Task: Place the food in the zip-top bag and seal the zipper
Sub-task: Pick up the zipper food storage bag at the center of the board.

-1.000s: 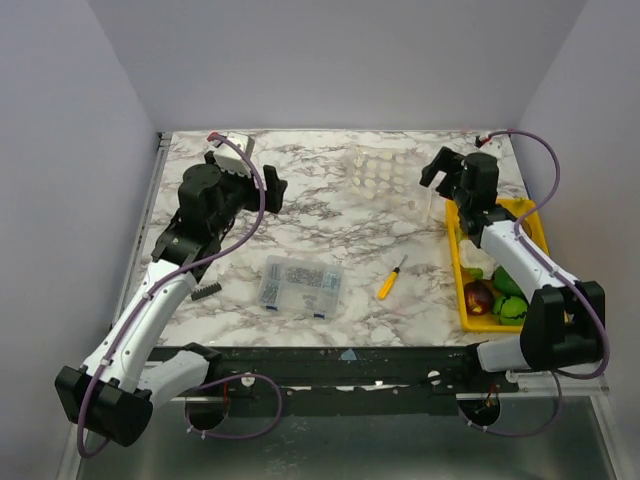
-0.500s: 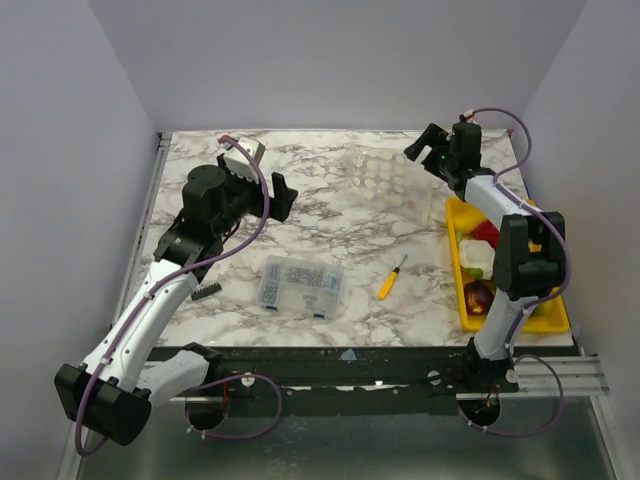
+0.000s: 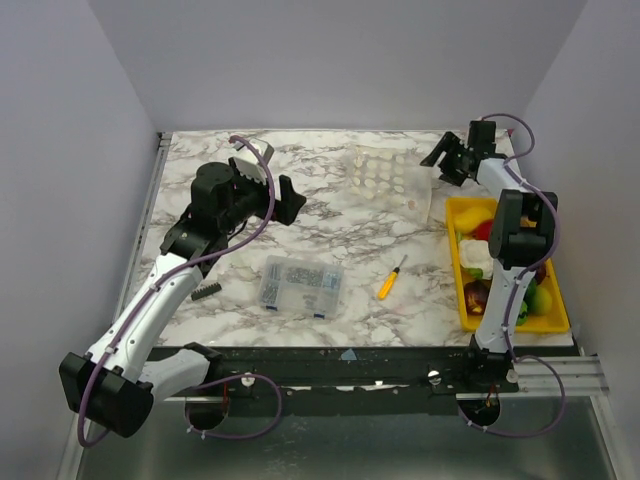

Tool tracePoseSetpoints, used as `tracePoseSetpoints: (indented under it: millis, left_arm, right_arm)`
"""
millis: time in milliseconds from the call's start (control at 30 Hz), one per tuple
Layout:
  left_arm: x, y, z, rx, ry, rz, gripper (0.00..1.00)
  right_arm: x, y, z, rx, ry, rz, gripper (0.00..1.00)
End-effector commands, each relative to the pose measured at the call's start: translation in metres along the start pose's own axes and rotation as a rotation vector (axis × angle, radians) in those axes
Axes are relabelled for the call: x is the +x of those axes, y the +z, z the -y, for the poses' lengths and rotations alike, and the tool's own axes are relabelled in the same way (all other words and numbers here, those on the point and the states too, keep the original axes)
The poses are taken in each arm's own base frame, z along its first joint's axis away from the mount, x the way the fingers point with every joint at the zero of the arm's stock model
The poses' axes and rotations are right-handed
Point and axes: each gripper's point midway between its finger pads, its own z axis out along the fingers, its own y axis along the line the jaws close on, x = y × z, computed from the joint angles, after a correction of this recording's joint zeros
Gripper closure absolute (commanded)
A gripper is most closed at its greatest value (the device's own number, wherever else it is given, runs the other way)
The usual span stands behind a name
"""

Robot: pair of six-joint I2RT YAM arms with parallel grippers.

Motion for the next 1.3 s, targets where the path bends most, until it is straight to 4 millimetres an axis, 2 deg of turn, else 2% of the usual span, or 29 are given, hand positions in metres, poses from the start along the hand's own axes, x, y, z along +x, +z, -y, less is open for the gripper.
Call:
tracePoseSetpoints:
  millis: [0, 233, 367, 467, 633, 800, 1100, 1267]
  left_arm:
    - [-0.013, -0.001, 0.013, 0.057, -0.002, 0.02, 0.01]
    - [-0.012, -0.001, 0.014, 0.062, -0.002, 0.017, 0.01]
    - [-0.011, 0.001, 0.016, 0.071, -0.008, 0.014, 0.02]
    - [-0.01, 0.002, 0.019, 0.085, -0.017, 0.008, 0.02]
    - [-0.009, 0.003, 0.024, 0.109, -0.033, 0.003, 0.02]
    - [-0.008, 0.005, 0.032, 0.152, -0.071, -0.012, 0.02]
    - [0.001, 0.012, 0.046, 0.228, -0.134, -0.069, 0.02]
    - [0.001, 0.014, 0.039, 0.167, -0.096, -0.079, 0.02]
  right_arm:
    - [0.035, 0.008, 0.004, -0.038, -0.023, -0.165, 0.24]
    - [0.049, 0.012, -0.01, -0.155, 0.002, -0.206, 0.32]
    - [0.058, 0.014, -0.024, -0.258, 0.048, -0.235, 0.47]
    - [0.062, 0.011, -0.036, -0.345, 0.103, -0.236, 0.65]
    - [0.061, -0.002, -0.064, -0.481, 0.159, -0.212, 0.99]
    - [0.072, -0.029, -0.101, -0.55, 0.175, -0.203, 1.0]
    - [0.128, -0.082, -0.189, -0.534, 0.219, -0.18, 1.0]
    - [0.147, -0.115, -0.219, -0.496, 0.344, -0.156, 1.0]
